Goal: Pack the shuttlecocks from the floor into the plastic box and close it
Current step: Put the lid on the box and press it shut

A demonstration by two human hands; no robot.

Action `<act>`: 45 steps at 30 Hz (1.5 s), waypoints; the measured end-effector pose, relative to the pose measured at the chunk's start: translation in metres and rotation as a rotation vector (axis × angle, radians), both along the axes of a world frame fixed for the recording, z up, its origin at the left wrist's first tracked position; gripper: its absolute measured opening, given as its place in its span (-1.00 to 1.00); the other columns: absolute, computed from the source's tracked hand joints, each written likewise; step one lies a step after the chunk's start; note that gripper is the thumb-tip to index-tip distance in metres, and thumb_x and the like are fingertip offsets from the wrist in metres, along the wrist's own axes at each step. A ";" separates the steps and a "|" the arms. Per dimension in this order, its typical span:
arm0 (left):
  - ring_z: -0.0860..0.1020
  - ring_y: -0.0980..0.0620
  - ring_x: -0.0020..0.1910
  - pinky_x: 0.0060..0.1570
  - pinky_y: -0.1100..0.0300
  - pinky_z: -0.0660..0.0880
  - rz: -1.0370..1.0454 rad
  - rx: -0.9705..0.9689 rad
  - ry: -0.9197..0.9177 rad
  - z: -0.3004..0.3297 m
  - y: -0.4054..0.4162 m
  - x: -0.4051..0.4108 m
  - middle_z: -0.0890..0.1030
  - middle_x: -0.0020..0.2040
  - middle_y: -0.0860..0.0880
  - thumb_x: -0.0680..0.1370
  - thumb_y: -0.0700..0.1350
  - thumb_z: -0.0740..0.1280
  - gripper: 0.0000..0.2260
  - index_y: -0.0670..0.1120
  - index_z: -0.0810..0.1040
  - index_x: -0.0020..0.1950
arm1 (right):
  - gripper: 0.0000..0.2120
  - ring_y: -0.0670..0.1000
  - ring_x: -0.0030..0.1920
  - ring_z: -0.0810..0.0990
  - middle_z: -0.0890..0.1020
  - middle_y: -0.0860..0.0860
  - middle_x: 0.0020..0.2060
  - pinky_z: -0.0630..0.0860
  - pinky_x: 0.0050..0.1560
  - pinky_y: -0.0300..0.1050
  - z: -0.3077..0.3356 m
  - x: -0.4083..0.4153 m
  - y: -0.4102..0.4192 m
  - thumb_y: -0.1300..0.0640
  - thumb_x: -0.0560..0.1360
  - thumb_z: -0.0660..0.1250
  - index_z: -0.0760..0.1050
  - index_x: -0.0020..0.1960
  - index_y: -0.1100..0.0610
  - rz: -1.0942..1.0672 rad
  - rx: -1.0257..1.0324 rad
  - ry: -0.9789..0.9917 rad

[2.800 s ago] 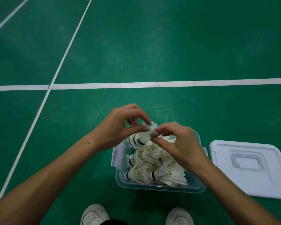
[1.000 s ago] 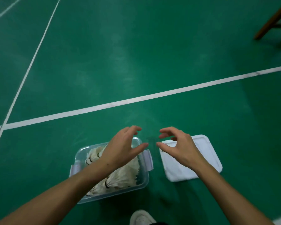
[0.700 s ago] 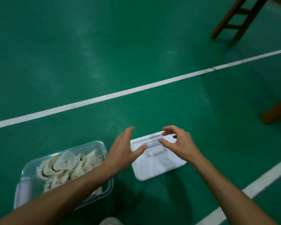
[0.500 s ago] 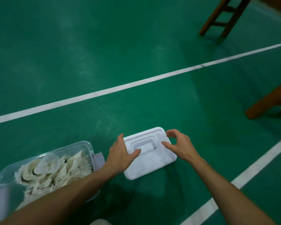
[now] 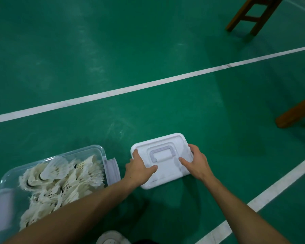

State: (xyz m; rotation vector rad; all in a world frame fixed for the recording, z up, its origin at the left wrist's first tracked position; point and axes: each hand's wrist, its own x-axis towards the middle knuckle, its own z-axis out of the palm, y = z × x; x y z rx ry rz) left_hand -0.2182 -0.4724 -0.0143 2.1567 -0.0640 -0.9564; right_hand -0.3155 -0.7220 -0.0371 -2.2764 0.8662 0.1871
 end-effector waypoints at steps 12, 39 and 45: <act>0.48 -0.17 0.34 0.29 -0.16 0.51 0.209 -0.229 -0.358 0.086 0.002 0.030 0.54 0.37 -0.02 0.46 0.13 0.42 -0.23 0.04 0.17 0.59 | -0.32 0.10 0.28 0.59 0.61 0.01 0.33 0.54 0.33 0.11 0.094 0.035 0.007 -0.05 0.44 0.56 0.40 0.47 0.04 -0.120 -0.077 -0.333; 0.69 0.10 0.01 -0.17 0.21 0.61 0.712 -0.026 -0.521 0.098 0.342 -0.047 0.71 0.10 0.04 0.52 -0.23 0.54 -0.62 -0.05 0.66 0.33 | -0.46 -0.15 0.16 0.53 0.47 -0.15 0.21 0.58 0.22 0.12 0.120 0.015 0.300 0.02 0.55 0.48 0.43 0.49 -0.07 0.102 0.133 -0.332; 0.66 0.14 0.00 -0.15 0.40 0.55 0.703 0.000 -0.556 0.073 0.337 -0.035 0.69 0.10 0.02 0.50 -0.22 0.56 -0.63 -0.04 0.68 0.30 | -0.51 -0.11 0.11 0.55 0.48 -0.12 0.19 0.59 0.17 0.08 0.105 0.028 0.303 0.04 0.55 0.51 0.48 0.44 -0.03 0.094 0.097 -0.310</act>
